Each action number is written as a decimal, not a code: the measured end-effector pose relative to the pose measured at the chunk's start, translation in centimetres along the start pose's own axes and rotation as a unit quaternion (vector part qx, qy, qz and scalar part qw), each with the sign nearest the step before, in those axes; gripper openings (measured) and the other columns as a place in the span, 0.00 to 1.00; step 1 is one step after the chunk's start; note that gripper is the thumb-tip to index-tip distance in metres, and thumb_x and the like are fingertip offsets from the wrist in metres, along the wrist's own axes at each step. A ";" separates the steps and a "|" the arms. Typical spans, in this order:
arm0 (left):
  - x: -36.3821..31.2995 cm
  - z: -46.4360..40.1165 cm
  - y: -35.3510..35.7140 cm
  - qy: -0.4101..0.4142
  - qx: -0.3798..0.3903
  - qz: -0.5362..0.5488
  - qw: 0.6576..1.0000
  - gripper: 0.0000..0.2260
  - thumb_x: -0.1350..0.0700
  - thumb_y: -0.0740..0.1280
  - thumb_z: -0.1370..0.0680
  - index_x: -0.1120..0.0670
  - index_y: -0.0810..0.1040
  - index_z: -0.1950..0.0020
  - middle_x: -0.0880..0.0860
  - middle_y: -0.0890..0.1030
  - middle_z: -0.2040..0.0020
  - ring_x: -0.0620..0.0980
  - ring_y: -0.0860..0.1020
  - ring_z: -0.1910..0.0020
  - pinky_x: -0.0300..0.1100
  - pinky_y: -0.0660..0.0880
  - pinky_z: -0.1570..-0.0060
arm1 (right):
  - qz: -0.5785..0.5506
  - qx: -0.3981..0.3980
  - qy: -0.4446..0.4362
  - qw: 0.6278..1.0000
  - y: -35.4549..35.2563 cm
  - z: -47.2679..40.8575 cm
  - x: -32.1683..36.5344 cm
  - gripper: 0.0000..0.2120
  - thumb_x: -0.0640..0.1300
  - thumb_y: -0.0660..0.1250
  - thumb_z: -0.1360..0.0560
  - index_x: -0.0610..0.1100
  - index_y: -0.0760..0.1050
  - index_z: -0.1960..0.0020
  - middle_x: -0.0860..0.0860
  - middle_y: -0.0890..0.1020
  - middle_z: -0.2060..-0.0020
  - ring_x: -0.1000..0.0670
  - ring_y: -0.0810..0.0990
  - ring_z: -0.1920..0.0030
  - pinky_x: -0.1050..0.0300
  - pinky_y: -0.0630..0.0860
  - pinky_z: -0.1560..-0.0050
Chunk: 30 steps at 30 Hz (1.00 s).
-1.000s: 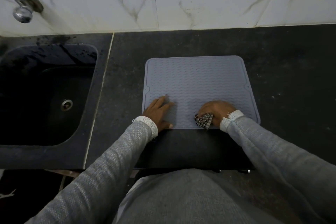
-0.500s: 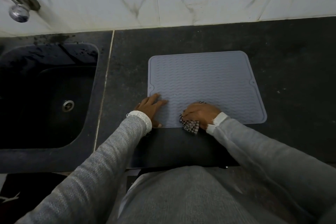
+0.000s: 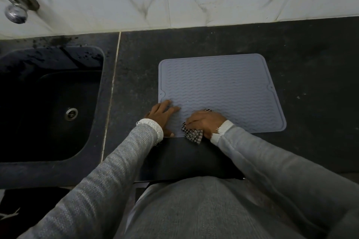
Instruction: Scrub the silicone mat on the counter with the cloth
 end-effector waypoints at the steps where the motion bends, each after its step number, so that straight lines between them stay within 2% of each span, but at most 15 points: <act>1: 0.1 0.1 -0.1 0.003 0.003 0.003 1.000 0.44 0.46 0.76 0.33 0.40 0.52 0.24 0.47 0.45 0.23 0.55 0.47 0.24 0.60 0.60 0.31 | 0.005 -0.003 -0.006 1.000 -0.5 0.8 -0.4 0.12 0.40 0.70 0.36 0.43 0.83 0.53 0.46 0.85 0.55 0.44 0.84 0.56 0.48 0.81 0.56; 4: 0.1 0.2 -0.2 0.009 0.002 0.009 1.000 0.44 0.47 0.76 0.33 0.41 0.52 0.24 0.48 0.46 0.23 0.55 0.47 0.24 0.62 0.61 0.31 | 0.015 -0.003 -0.004 1.000 -1.7 3.3 -2.2 0.12 0.43 0.68 0.36 0.44 0.83 0.54 0.46 0.85 0.57 0.44 0.84 0.57 0.48 0.81 0.59; 8: 0.2 0.1 -0.1 0.010 0.003 0.010 1.000 0.44 0.46 0.76 0.33 0.40 0.52 0.24 0.48 0.46 0.23 0.56 0.47 0.25 0.64 0.62 0.32 | -0.029 0.024 0.062 0.997 -2.6 4.3 -3.7 0.09 0.38 0.73 0.36 0.43 0.83 0.55 0.45 0.85 0.58 0.42 0.84 0.58 0.44 0.82 0.60; 10: 0.2 0.1 -0.1 0.010 0.002 0.007 1.000 0.44 0.46 0.76 0.33 0.40 0.53 0.25 0.48 0.47 0.23 0.56 0.47 0.25 0.64 0.62 0.33 | -0.048 0.022 0.062 0.997 -2.6 3.0 -2.8 0.11 0.40 0.74 0.35 0.42 0.83 0.53 0.44 0.85 0.56 0.42 0.83 0.55 0.44 0.81 0.54; 12: 0.0 0.0 -0.2 0.009 -0.007 0.005 1.000 0.45 0.45 0.76 0.35 0.40 0.54 0.25 0.47 0.48 0.24 0.56 0.48 0.25 0.64 0.63 0.33 | -0.045 0.021 0.047 0.998 -1.6 0.6 -1.0 0.12 0.43 0.70 0.32 0.42 0.82 0.49 0.43 0.84 0.51 0.41 0.82 0.50 0.45 0.78 0.47; 15: -0.1 0.0 -0.2 -0.002 -0.013 0.002 1.000 0.46 0.44 0.76 0.36 0.40 0.53 0.25 0.47 0.48 0.23 0.55 0.48 0.25 0.64 0.62 0.33 | -0.023 0.108 0.062 0.992 0.6 -2.4 0.5 0.14 0.45 0.65 0.26 0.42 0.79 0.42 0.44 0.80 0.42 0.42 0.76 0.40 0.47 0.72 0.38; 16: -0.1 0.0 -0.2 -0.004 -0.011 0.002 1.000 0.46 0.44 0.76 0.35 0.40 0.53 0.25 0.47 0.48 0.23 0.55 0.48 0.25 0.65 0.62 0.33 | -0.025 0.105 0.052 0.993 0.9 -2.4 0.5 0.14 0.44 0.65 0.27 0.41 0.80 0.44 0.44 0.81 0.44 0.42 0.77 0.42 0.46 0.74 0.40; 17: -0.1 0.1 -0.1 -0.002 -0.010 0.003 1.000 0.45 0.44 0.76 0.35 0.39 0.53 0.25 0.46 0.47 0.23 0.54 0.48 0.25 0.65 0.62 0.33 | -0.021 0.068 0.028 0.997 0.6 -2.0 0.4 0.13 0.44 0.66 0.29 0.41 0.81 0.47 0.43 0.83 0.48 0.42 0.80 0.46 0.45 0.77 0.45; 19: 0.2 0.2 -0.1 0.003 -0.006 0.009 1.000 0.45 0.45 0.76 0.34 0.38 0.52 0.25 0.46 0.46 0.23 0.53 0.47 0.24 0.65 0.60 0.33 | -0.004 -0.018 -0.030 0.999 -0.4 -0.1 -0.4 0.11 0.45 0.67 0.33 0.42 0.84 0.54 0.46 0.85 0.56 0.44 0.84 0.56 0.49 0.82 0.55; 20: 0.2 0.2 -0.1 0.005 -0.003 0.012 1.000 0.45 0.45 0.76 0.34 0.38 0.52 0.25 0.45 0.46 0.23 0.53 0.47 0.24 0.65 0.59 0.33 | 0.006 -0.033 -0.043 0.999 -0.9 1.0 -0.9 0.11 0.45 0.67 0.33 0.43 0.84 0.55 0.47 0.86 0.57 0.45 0.84 0.57 0.51 0.81 0.58; 22: 0.3 0.3 -0.1 0.009 0.002 0.014 1.000 0.45 0.45 0.76 0.33 0.38 0.51 0.25 0.46 0.46 0.23 0.53 0.46 0.24 0.65 0.59 0.33 | 0.017 -0.034 -0.041 0.998 -1.6 2.6 -1.9 0.08 0.40 0.72 0.34 0.43 0.84 0.55 0.48 0.86 0.57 0.46 0.84 0.57 0.53 0.80 0.57; 24: 0.3 0.3 0.0 0.012 0.003 0.013 1.000 0.45 0.45 0.75 0.32 0.39 0.50 0.24 0.46 0.44 0.23 0.54 0.45 0.24 0.65 0.58 0.32 | 0.022 -0.034 -0.016 0.999 -1.5 2.8 -2.4 0.15 0.35 0.78 0.40 0.43 0.83 0.55 0.48 0.86 0.57 0.46 0.84 0.55 0.50 0.81 0.57; 27: 0.2 0.7 0.2 0.027 0.002 0.029 0.999 0.43 0.47 0.73 0.29 0.40 0.49 0.23 0.46 0.42 0.22 0.53 0.43 0.24 0.64 0.55 0.31 | 0.014 -0.053 -0.014 0.998 -1.4 2.6 -2.2 0.17 0.34 0.80 0.44 0.44 0.83 0.56 0.49 0.86 0.58 0.47 0.84 0.57 0.52 0.81 0.58; 30: 1.2 1.2 0.6 0.072 -0.043 0.090 0.992 0.42 0.52 0.74 0.29 0.44 0.51 0.22 0.48 0.44 0.22 0.53 0.44 0.23 0.59 0.52 0.26 | 0.001 -0.056 -0.009 0.998 -1.7 2.6 -1.9 0.17 0.34 0.80 0.44 0.44 0.84 0.57 0.49 0.86 0.59 0.48 0.85 0.58 0.55 0.80 0.59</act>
Point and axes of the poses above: each hand's wrist, its own z-axis away from the middle knuckle, its own y-axis out of the palm, x = y × z, the point moved 4 cm from there along -z, towards the middle knuckle
